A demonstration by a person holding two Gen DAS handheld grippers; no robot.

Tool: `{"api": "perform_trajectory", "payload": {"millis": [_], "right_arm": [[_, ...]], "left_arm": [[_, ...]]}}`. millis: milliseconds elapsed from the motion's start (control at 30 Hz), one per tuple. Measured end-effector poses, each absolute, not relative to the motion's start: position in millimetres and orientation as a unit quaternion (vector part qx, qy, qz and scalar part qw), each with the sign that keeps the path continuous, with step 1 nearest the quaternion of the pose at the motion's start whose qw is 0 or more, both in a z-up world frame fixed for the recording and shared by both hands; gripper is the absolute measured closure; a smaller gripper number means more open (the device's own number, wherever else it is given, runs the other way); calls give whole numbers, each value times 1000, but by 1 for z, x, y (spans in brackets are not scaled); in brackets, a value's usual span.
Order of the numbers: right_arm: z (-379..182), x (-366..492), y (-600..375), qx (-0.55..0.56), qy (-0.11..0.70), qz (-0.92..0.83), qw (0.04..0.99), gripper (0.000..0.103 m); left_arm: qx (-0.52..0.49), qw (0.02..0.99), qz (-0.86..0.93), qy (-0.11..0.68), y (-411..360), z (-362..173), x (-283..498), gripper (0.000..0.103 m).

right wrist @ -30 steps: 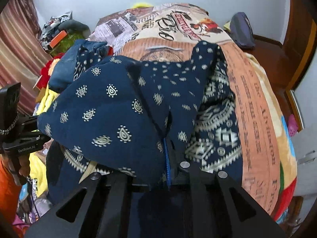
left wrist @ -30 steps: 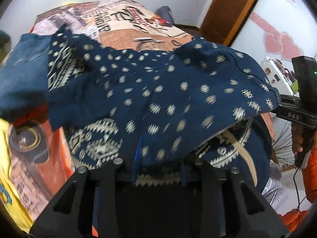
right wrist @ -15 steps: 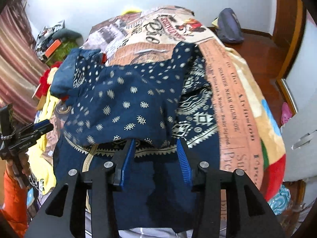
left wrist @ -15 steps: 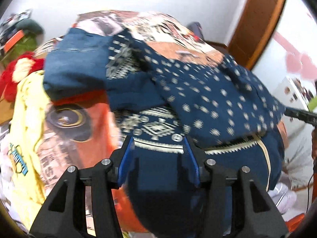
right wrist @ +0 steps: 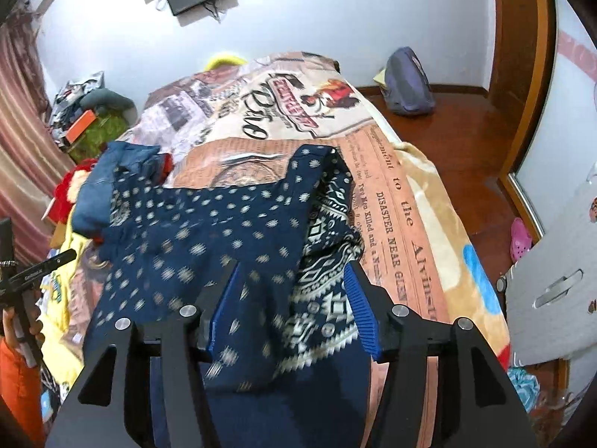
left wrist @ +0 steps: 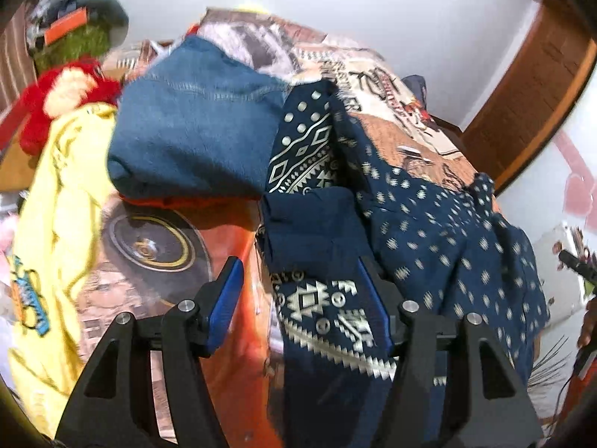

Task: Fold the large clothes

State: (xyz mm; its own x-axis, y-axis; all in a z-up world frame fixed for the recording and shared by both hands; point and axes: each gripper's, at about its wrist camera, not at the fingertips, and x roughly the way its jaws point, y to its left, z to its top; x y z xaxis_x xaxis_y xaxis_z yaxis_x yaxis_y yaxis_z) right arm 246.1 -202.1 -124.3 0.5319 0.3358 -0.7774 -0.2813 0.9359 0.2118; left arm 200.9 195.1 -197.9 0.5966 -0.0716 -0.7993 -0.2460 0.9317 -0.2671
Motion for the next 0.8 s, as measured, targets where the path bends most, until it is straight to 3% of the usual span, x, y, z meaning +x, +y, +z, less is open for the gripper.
{"api": "perform_trajectory", "payload": {"millis": [500, 767, 800], "right_arm": [[-227, 381, -199, 99, 574, 131, 802, 50], [-234, 399, -182, 111, 547, 169, 813, 47], [-235, 400, -182, 113, 545, 169, 813, 51]], "left_arm": [[-282, 824, 28, 490, 224, -280, 283, 42], [-308, 818, 21, 485, 225, -295, 300, 38], [-308, 819, 19, 484, 224, -296, 302, 35]]}}
